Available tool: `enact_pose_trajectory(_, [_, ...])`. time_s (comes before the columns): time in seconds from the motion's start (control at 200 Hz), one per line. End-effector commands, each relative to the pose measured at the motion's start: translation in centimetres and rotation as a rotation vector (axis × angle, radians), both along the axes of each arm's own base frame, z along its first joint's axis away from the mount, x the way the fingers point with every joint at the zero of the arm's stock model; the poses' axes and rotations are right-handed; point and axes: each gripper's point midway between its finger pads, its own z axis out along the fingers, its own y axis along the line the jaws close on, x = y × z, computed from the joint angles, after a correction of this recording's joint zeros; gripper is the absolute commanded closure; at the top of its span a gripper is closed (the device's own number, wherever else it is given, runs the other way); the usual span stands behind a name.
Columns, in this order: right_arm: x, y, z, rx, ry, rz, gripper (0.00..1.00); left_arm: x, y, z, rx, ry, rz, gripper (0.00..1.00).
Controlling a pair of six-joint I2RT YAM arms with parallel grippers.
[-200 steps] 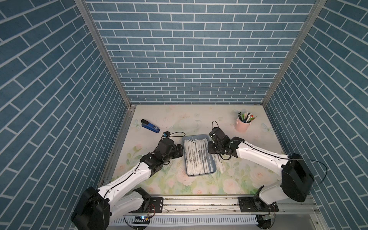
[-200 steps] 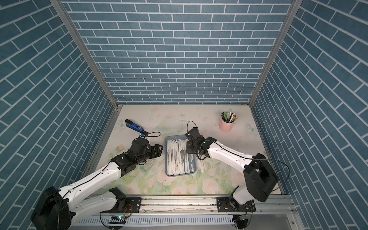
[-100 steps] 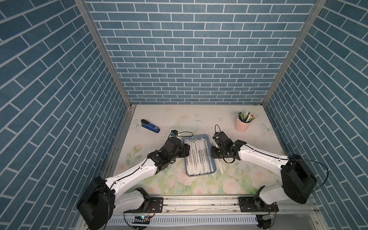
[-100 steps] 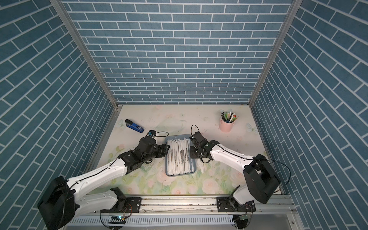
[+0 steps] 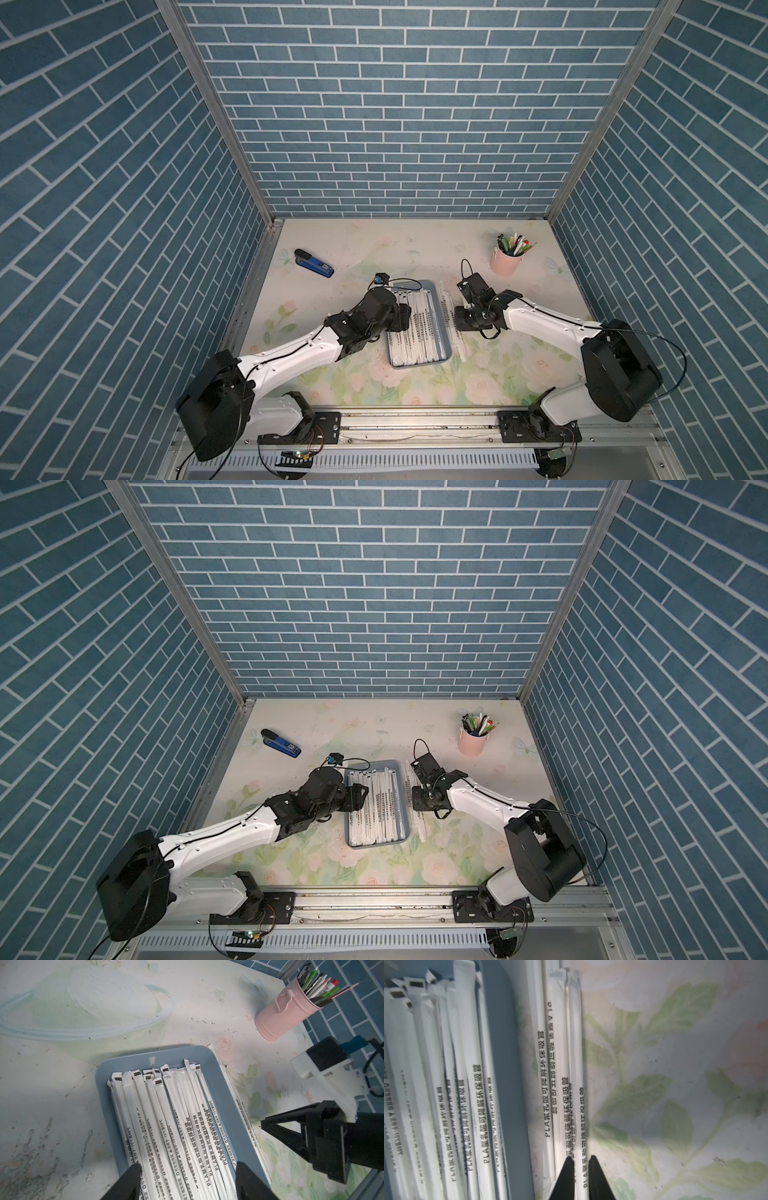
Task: Put the straws into the storage box
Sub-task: Pick up the straw from the center of the board.
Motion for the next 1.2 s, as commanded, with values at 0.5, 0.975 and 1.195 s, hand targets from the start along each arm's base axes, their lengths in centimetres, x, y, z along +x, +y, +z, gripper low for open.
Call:
enact_pose_trajectory(0.5, [0.2, -1.6, -3.9, -0.071, 0.037, 0.046, 0.88, 0.2, -0.5, 0.9, 0.001, -0.026, 0.005, 0.26])
enact_pose_trajectory(0.975, [0.5, -2.5, -0.8, -0.051, -0.023, 0.072, 1.0, 0.4, -0.5, 1.1, 0.008, -0.035, 0.011, 0.26])
enact_pose_trajectory(1.195, [0.8, -1.9, 1.7, -0.002, -0.049, 0.055, 1.0, 0.6, 0.2, 1.4, 0.023, -0.054, 0.037, 0.26])
